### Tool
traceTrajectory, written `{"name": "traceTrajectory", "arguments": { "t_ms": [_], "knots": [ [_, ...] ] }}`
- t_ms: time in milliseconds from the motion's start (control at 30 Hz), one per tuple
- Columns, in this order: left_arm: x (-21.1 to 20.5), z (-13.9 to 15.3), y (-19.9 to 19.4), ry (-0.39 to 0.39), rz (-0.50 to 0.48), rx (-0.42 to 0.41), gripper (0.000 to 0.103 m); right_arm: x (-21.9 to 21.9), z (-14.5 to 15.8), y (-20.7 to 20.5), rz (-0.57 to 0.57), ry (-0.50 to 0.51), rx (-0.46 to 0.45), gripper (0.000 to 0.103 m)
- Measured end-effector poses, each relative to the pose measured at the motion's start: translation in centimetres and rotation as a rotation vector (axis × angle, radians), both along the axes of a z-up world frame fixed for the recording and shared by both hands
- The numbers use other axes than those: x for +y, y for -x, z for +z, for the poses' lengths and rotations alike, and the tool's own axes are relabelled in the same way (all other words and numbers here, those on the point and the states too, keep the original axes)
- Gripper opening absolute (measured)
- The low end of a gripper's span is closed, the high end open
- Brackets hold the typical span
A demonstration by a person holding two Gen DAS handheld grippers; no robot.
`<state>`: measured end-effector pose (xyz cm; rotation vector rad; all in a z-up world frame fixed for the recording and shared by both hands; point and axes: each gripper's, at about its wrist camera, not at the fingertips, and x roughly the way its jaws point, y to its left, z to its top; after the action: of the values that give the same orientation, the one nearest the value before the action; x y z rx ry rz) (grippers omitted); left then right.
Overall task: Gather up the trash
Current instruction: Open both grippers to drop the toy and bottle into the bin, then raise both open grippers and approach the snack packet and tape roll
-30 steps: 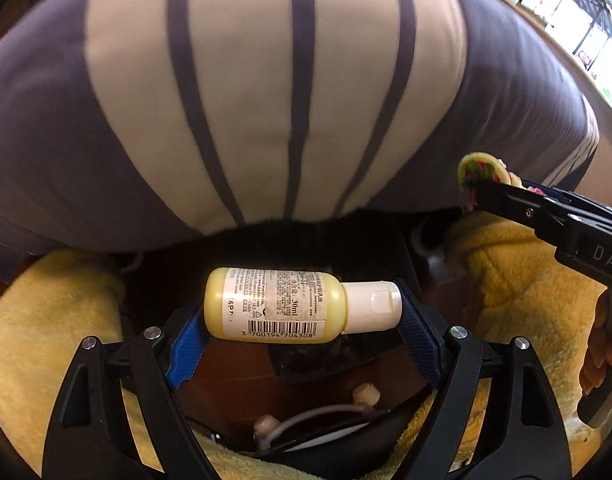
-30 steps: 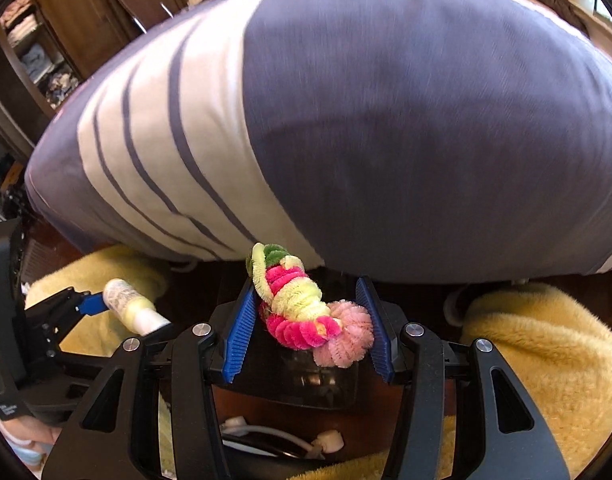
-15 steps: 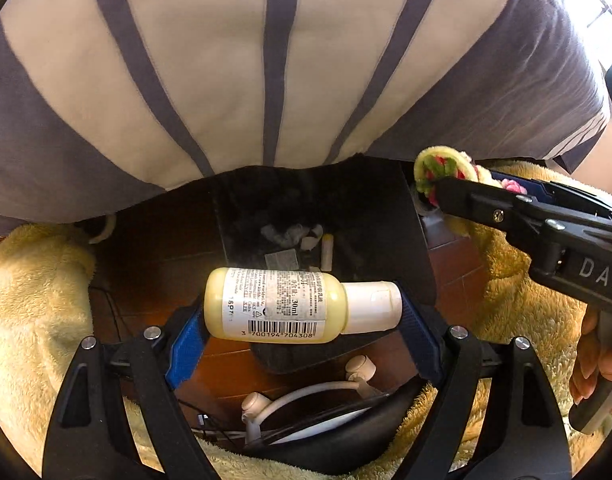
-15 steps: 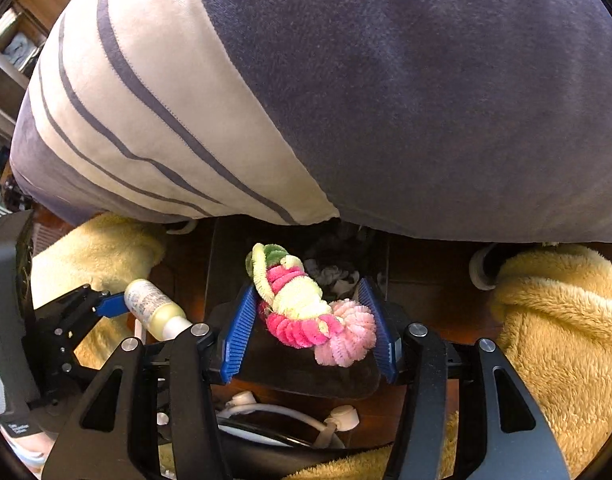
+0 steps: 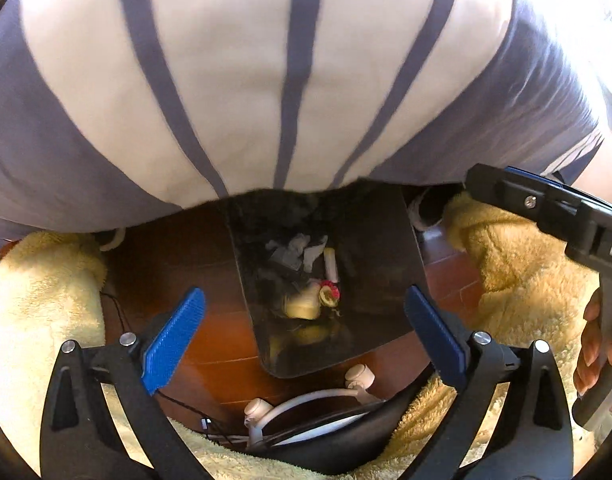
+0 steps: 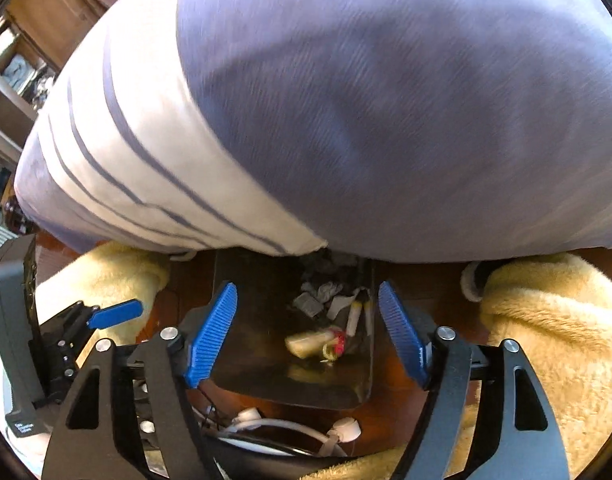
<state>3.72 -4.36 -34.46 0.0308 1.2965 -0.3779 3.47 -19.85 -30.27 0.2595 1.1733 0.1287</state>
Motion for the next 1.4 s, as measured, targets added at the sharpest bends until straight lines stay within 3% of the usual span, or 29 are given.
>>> {"name": "traceTrajectory", "arguments": {
  "t_ms": [133, 333, 800, 1100, 1400],
  "knots": [
    [0.8, 2.3, 0.1, 0.008, 0.023, -0.061, 0.095, -1.0, 1.9, 0.5, -0.029, 0.023, -0.055, 0.086],
    [2.1, 6.3, 0.4, 0.025, 0.053, -0.16, 0.095, -1.5, 4.9, 1.6, -0.044, 0.047, -0.125, 0.094],
    [4.2, 16.2, -2.5, 0.013, 0.113, -0.398, 0.095, -3.1, 12.5, 0.8, -0.078, 0.123, -0.313, 0.098],
    [4.6, 19.3, -6.9, -0.006, 0.123, -0.472, 0.095, -3.8, 16.1, -3.7, -0.062, 0.188, -0.377, 0.099],
    [3.4, 19.7, -13.2, -0.039, 0.115, -0.498, 0.095, -3.8, 17.3, -9.9, -0.042, 0.226, -0.404, 0.099]
  ]
}}
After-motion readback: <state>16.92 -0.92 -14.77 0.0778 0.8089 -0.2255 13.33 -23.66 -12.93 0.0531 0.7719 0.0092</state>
